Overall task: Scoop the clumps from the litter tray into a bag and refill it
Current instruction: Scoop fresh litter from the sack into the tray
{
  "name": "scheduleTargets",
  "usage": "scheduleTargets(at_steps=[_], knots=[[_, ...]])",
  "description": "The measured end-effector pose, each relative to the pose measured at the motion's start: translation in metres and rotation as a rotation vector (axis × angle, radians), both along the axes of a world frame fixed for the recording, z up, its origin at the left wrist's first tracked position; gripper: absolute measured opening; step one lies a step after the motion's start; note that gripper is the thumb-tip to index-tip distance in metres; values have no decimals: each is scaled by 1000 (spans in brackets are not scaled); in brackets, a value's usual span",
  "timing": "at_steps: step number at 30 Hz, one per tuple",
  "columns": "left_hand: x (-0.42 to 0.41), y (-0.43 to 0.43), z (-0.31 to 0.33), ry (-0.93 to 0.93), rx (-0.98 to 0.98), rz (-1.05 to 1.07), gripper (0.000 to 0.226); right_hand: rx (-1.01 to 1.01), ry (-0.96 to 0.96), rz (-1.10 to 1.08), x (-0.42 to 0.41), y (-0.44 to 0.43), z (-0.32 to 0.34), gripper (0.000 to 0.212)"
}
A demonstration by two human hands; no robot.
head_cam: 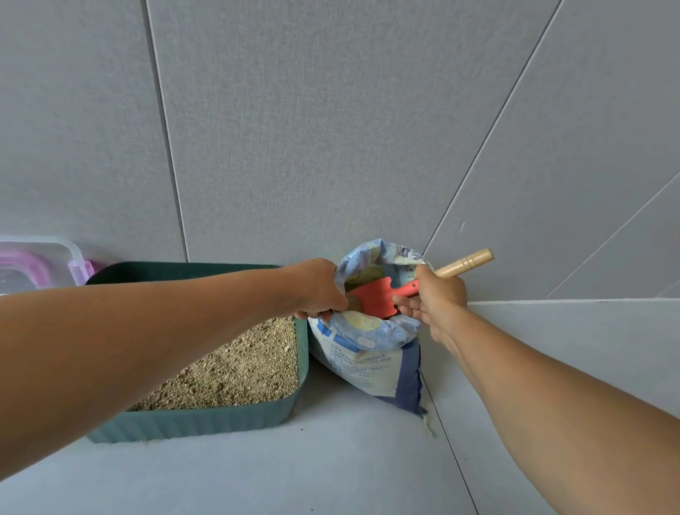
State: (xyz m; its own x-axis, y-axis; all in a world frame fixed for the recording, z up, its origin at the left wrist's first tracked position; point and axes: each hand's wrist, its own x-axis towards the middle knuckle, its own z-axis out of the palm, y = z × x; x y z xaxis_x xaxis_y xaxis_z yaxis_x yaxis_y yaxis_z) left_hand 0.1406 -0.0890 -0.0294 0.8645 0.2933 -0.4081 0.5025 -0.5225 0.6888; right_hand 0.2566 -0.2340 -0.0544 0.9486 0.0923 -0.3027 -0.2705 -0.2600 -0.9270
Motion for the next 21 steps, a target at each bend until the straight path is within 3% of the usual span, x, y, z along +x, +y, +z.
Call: scheduleTargets(at_steps=[11, 17, 21], knots=[[-5, 0, 2, -13, -41, -18, 8, 34, 83, 16, 2, -3, -2, 11], [-8, 2, 7, -18, -26, -50, 17, 72, 138, -22, 6, -7, 4, 12], [-11, 5, 11, -40, -64, -51, 37, 115, 154, -108, 10, -16, 16, 14]])
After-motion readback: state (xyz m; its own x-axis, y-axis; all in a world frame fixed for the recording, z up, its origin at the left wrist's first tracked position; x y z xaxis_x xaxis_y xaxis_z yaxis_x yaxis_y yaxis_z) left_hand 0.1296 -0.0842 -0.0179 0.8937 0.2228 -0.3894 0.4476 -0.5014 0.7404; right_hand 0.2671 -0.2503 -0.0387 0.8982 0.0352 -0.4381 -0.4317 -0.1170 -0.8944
